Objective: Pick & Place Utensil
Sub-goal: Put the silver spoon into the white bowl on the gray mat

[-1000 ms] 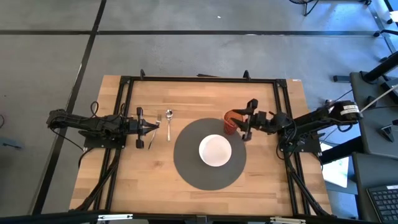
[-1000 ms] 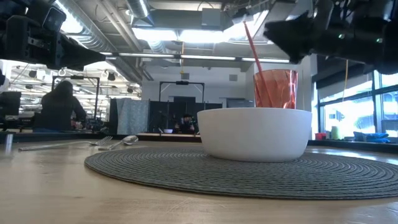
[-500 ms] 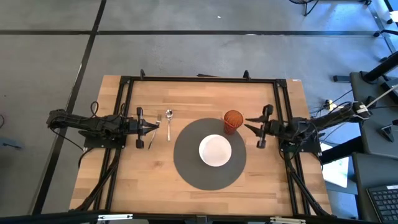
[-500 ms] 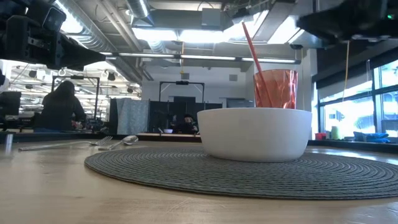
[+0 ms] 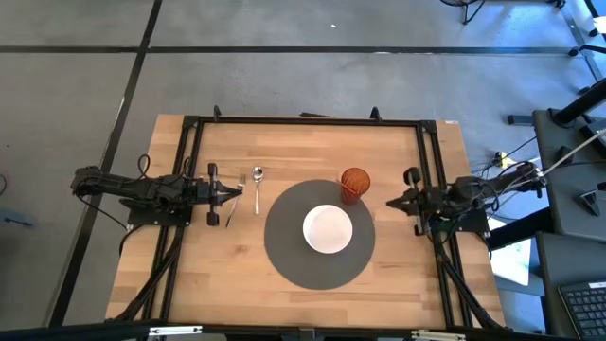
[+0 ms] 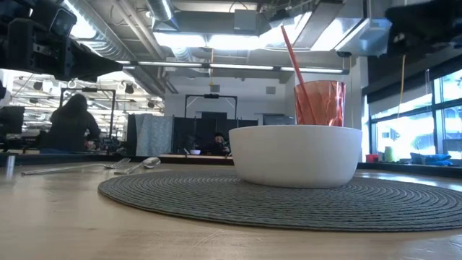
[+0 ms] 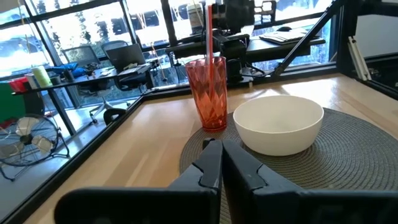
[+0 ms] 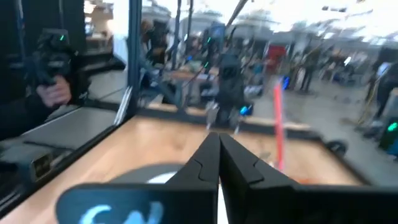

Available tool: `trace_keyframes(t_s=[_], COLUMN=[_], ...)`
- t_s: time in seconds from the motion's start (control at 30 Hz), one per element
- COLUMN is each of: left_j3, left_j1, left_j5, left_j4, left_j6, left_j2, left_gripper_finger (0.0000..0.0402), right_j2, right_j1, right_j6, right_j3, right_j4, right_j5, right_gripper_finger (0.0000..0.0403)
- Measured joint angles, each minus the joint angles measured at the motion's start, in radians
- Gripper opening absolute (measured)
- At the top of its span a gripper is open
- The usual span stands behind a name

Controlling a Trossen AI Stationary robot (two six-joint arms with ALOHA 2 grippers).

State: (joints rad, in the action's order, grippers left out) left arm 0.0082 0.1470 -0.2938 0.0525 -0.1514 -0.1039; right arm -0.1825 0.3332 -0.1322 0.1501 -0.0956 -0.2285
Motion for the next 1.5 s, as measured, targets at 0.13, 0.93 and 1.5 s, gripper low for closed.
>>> trace_keyframes(t_s=[0.13, 0.93, 1.5], left_j3=[0.000, 0.000, 0.000], left_j1=[0.000, 0.000, 0.000], left_j5=[0.000, -0.001, 0.000], left_j4=[0.000, 0.000, 0.000], left_j6=[0.007, -0.019, -0.016], left_j2=[0.000, 0.000, 0.000], left_gripper_finger=[0.0002, 0.0005, 0.0005], right_j2=[0.002, 0.003, 0.082], right_j1=[-0.003, -0.213, -0.230], right_j6=[0.038, 0.095, 0.096], right_j3=[-0.058, -0.071, -0.126], right_j4=[-0.081, -0.052, -0.118], right_j5=[0.020, 0.095, 0.160], right_gripper_finger=[0.0003, 0.0001, 0.0002])
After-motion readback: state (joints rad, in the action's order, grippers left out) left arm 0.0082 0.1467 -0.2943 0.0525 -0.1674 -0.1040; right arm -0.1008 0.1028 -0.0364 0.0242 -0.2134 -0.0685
